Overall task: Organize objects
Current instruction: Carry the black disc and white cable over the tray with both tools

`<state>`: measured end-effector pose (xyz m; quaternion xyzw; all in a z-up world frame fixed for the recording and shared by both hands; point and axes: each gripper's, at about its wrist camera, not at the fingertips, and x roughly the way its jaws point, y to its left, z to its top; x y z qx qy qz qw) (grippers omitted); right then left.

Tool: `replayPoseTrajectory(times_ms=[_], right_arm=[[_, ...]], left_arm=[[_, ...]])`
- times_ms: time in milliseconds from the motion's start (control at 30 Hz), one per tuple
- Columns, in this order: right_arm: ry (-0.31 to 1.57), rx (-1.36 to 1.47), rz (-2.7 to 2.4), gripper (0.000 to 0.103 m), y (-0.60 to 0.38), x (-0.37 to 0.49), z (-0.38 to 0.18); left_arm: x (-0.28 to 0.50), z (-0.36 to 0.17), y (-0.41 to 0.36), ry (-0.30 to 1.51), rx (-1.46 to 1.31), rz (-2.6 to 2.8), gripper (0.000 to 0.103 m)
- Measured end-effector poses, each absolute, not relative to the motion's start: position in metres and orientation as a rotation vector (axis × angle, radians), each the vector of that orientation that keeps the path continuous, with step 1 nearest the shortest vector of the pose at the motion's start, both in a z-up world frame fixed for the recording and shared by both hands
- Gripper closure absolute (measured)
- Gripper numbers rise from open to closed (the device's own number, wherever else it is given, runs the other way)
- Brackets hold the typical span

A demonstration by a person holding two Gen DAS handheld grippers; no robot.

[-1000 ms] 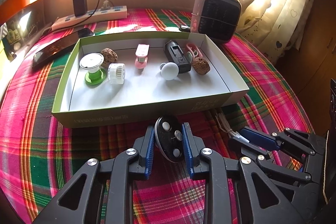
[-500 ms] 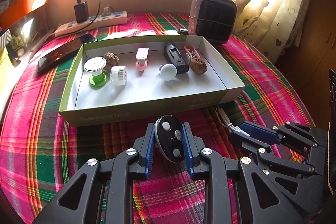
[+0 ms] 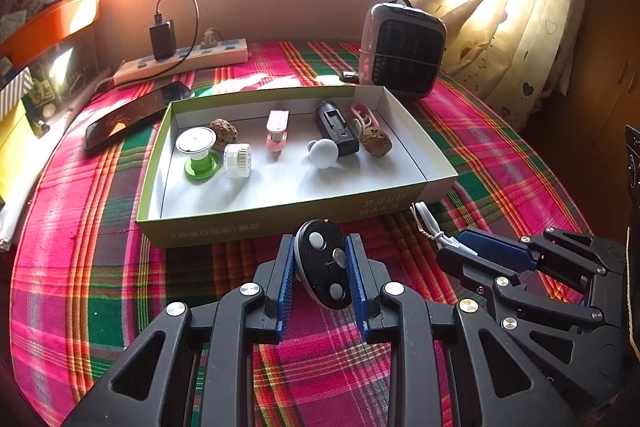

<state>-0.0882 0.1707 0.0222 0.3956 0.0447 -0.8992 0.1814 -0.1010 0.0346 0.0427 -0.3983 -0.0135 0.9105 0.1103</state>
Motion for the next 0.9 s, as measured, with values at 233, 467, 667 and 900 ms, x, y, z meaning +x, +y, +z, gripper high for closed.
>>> replayPoseTrajectory(times_ms=[233,467,667,900], right_arm=[[0.126,1.08,-2.55,0.082,0.168,-0.088,0.032],[0.126,1.063,-2.553,0.082,0.165,-0.092,0.037],[0.124,1.055,-2.554,0.082,0.163,-0.095,0.039],[0.123,1.044,-2.561,0.082,0.162,-0.101,0.043]], left_arm=[[-0.1,0.05,0.031,-0.039,-1.142,2.692,0.08],[-0.1,0.055,0.028,-0.041,-1.126,2.7,0.08],[-0.105,0.058,0.022,-0.084,-1.116,2.687,0.08],[-0.111,0.061,0.019,-0.081,-1.108,2.696,0.08]])
